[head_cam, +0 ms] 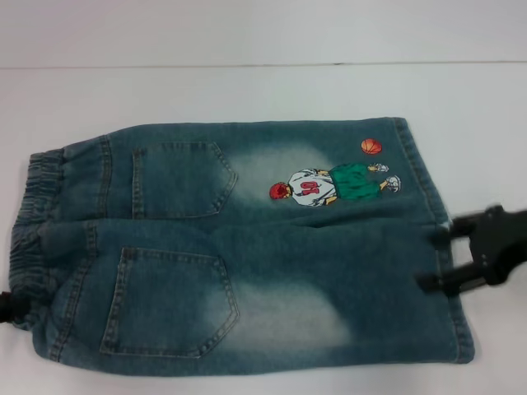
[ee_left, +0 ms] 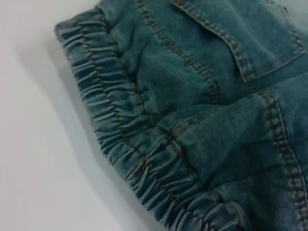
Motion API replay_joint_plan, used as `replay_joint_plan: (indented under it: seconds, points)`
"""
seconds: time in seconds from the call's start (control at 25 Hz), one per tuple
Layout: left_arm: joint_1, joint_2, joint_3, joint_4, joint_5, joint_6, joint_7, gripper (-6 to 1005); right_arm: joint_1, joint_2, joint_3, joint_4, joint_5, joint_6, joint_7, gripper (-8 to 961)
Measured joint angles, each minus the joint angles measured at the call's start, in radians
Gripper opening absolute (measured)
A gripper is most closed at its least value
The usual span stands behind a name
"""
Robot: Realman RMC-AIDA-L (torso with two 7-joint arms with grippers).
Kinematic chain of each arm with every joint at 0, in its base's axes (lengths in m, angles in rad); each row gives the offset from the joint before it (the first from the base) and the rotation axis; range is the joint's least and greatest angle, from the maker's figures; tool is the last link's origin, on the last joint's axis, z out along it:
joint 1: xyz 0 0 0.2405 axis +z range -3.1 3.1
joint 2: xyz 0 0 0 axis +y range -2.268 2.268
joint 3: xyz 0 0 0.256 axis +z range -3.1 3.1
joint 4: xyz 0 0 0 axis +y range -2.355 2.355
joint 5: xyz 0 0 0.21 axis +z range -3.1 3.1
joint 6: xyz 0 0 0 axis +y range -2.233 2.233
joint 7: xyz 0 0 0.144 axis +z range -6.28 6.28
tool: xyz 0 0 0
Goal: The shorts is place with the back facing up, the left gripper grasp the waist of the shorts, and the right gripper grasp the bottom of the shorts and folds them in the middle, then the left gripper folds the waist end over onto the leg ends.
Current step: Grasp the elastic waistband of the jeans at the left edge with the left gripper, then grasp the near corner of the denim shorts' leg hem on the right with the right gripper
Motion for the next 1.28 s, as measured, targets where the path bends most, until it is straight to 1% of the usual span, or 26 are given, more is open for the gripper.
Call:
replay_joint_plan:
  seconds: [0.04,0.16,0.32,0.68,0.84,0.92,1.12,1.28]
  points:
    - [0.0,0.0,0.001,0.0,0.0,0.0,0.0,181,0.015,0.0,0.0,-0.008,-0.037,-0.027,0.024,870]
    - [0.001,0.0,0.001,-0.001,0.0,-0.001,0.0,150,0.06,0.001,0.0,-0.012,-0.127,-0.115,0.071,870]
    - [0.001,0.0,0.001,-0.003,-0.001,-0.003,0.0,114,0.096,0.001,0.001,-0.011,-0.208,-0.151,0.14,869]
    - [0.0,-0.002,0.003,-0.003,-0.003,-0.004,-0.001,76,0.122,0.005,-0.007,-0.024,-0.365,-0.236,0.191,867]
    - [-0.004,-0.003,0.002,-0.002,-0.004,-0.01,-0.005,77,0.126,0.005,-0.017,-0.022,-0.432,-0.244,0.204,866]
    - [-0.006,-0.003,0.001,-0.002,-0.004,-0.011,-0.006,78,0.129,0.009,-0.025,-0.014,-0.464,-0.244,0.211,866]
    - [-0.016,-0.003,0.002,-0.011,-0.006,-0.012,-0.007,75,0.127,0.021,-0.032,0.017,-0.453,-0.227,0.204,865]
    - [-0.02,-0.003,0.003,-0.018,-0.006,-0.012,-0.007,71,0.13,0.024,-0.032,0.097,-0.426,-0.166,0.197,864]
